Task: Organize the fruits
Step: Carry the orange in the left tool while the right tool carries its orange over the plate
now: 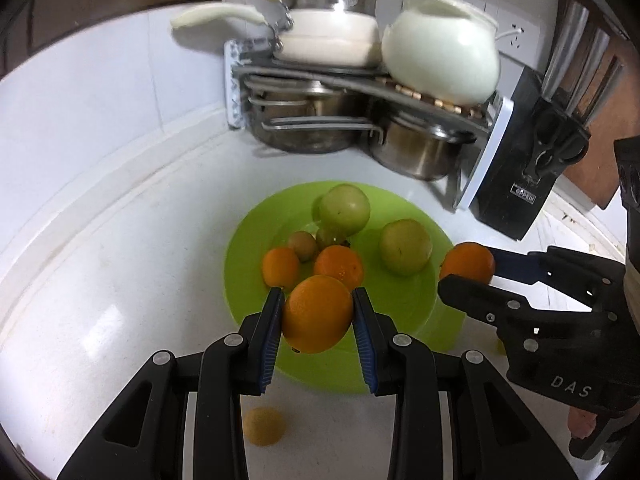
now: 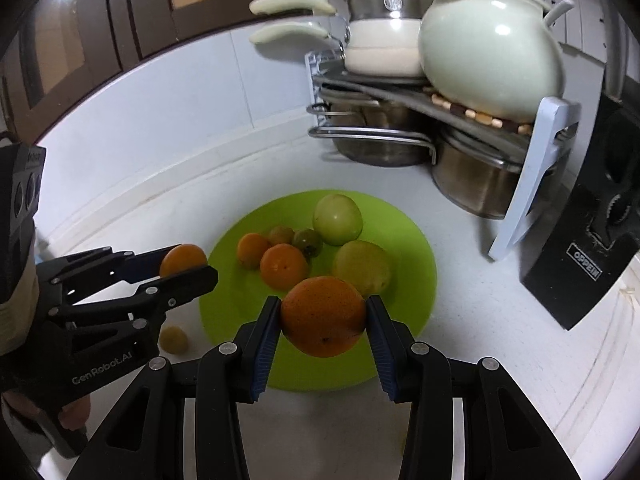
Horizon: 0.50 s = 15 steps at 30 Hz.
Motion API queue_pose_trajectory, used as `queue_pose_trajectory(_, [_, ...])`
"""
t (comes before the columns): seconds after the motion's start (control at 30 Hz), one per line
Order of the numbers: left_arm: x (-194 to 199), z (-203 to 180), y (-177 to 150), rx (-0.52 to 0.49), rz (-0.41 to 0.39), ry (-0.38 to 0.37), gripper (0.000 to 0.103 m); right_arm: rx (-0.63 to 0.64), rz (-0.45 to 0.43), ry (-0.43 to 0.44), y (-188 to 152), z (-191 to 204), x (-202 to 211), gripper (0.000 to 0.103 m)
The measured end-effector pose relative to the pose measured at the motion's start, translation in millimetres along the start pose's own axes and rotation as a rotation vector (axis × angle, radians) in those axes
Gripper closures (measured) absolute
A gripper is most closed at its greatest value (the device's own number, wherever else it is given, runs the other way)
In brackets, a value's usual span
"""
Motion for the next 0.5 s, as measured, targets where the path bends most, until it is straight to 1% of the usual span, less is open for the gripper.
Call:
queue_pose_trajectory(0.07, [-10, 1, 0, -0.001, 0.025, 0.004, 0.069, 0.002, 0.015, -0.007, 1, -1, -7, 0.060])
queue_pose_trajectory(0.2, [-23, 1, -1, -0.003, 0.065, 0.006, 0.069, -0.011, 0.033, 0.006, 2, -5, -17, 0.059])
queue_pose_trajectory(0.5, [-34, -1, -4, -0.016, 0.100, 0.001, 0.069, -0.033, 0.069, 0.016, -2, -10, -28, 0.059])
Point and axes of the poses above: each gripper's, at about its wrist camera, not at the fingertips, and x roughly against the way its jaws point, z to its left, y to its top, the point moved 3 cm from there along -x, roughly the way its jaws point, and after that the axes turned 10 degrees about x, right-handed, at the moved point
